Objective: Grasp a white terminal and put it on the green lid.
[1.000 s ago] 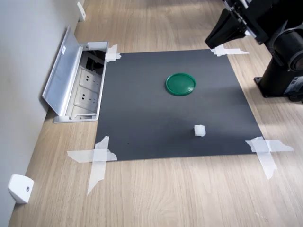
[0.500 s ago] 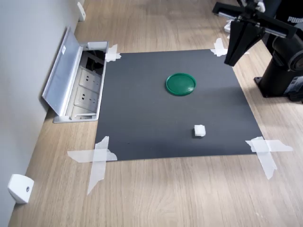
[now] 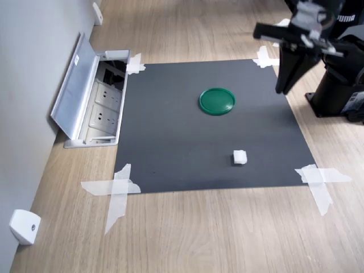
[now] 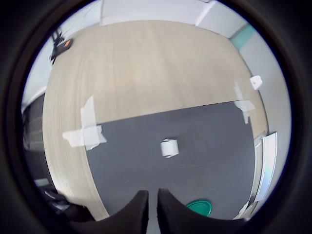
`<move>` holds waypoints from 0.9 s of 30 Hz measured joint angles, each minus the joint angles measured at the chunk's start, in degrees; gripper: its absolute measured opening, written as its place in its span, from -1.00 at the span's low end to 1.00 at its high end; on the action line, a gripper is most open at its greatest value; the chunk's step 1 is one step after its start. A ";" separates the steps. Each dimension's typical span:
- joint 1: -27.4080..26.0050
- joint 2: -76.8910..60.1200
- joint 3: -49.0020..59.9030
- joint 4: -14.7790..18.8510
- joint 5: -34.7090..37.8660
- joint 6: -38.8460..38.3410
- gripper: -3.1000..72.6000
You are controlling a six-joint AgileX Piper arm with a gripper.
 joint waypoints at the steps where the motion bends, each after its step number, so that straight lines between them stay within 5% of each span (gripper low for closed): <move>1: 1.14 1.02 0.00 -0.96 0.14 0.44 -0.54; 12: 4.62 11.91 -5.97 -4.10 -1.00 4.33 0.85; 27: 11.03 20.86 -10.13 -5.63 -3.31 7.88 0.99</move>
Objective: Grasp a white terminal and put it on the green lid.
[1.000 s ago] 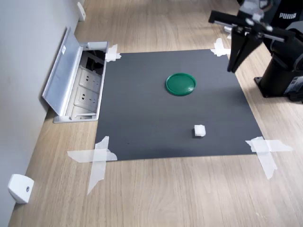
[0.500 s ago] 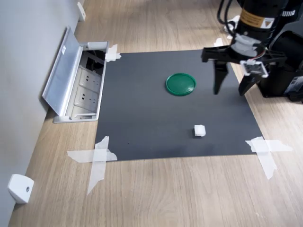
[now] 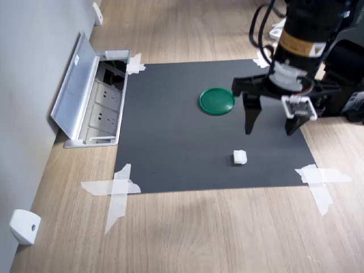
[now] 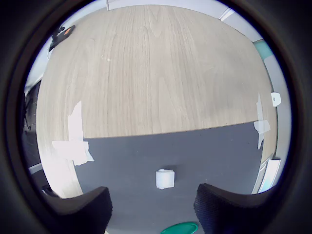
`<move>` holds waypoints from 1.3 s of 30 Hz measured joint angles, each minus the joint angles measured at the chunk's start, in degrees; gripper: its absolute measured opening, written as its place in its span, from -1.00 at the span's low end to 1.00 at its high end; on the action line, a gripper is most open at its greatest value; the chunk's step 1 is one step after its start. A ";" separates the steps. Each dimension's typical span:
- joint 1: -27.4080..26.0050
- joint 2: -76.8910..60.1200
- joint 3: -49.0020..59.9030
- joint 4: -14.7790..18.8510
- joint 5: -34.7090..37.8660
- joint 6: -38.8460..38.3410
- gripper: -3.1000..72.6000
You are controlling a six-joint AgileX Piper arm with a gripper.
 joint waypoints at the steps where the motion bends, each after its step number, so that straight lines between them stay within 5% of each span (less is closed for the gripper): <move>1: 0.00 0.65 0.00 -0.06 -0.29 -0.09 0.99; 23: -5.41 3.39 8.18 0.06 -11.92 -10.18 0.88; 39: -5.41 9.83 9.61 -2.48 -17.37 -7.34 0.88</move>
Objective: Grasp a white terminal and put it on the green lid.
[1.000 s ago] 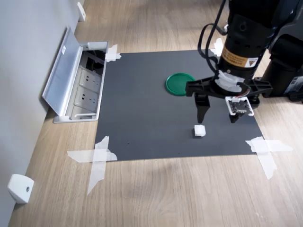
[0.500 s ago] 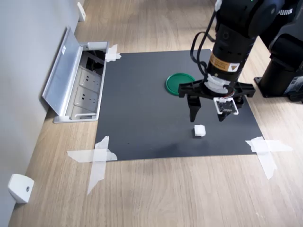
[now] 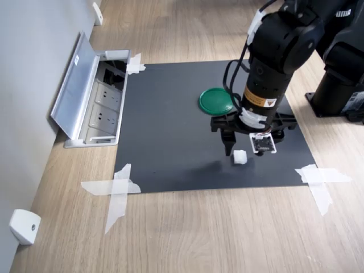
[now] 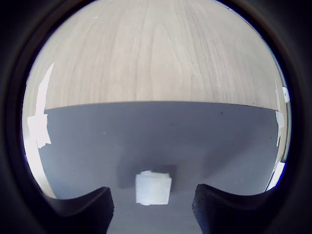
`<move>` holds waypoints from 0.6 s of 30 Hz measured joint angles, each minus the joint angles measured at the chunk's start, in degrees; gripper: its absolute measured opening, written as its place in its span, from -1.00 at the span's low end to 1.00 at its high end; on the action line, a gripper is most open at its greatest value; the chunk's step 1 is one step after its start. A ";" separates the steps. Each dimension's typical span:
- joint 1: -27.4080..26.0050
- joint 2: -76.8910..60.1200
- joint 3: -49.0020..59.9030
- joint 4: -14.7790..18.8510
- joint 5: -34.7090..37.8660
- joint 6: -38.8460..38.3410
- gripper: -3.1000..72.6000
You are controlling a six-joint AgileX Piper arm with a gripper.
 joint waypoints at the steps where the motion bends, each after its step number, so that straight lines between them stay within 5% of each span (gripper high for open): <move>1: 0.00 0.14 0.00 -0.05 -0.53 0.20 0.88; 18: 0.00 2.43 0.00 0.12 -2.18 2.12 0.78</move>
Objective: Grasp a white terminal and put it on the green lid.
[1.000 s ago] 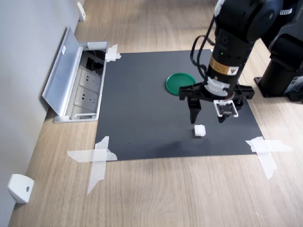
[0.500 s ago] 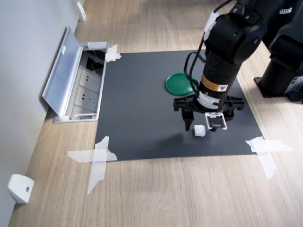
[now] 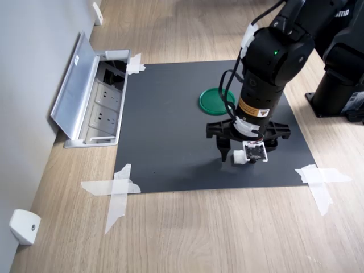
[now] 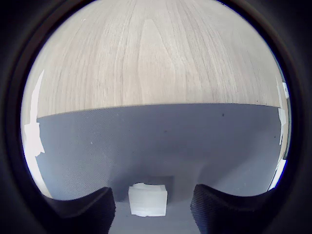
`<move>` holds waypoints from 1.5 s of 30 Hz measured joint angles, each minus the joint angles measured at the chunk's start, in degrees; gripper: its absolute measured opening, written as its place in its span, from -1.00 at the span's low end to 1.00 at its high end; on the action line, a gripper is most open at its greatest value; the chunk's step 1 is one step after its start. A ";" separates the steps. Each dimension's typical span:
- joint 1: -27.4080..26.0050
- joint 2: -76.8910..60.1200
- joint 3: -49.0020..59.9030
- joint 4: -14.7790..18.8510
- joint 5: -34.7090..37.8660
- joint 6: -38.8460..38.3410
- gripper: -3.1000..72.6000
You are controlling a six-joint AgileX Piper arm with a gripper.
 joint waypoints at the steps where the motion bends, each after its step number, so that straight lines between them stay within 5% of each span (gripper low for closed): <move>1: 0.00 0.00 0.00 0.00 0.03 0.00 0.77; 12: 0.00 0.00 0.00 0.00 0.20 0.07 0.41; 21: 0.00 0.00 0.00 0.07 0.85 0.42 -0.20; 36: -0.60 -5.77 -2.59 0.29 6.91 2.50 -0.20; 45: -15.51 -12.08 -11.32 1.79 15.65 -2.48 -0.20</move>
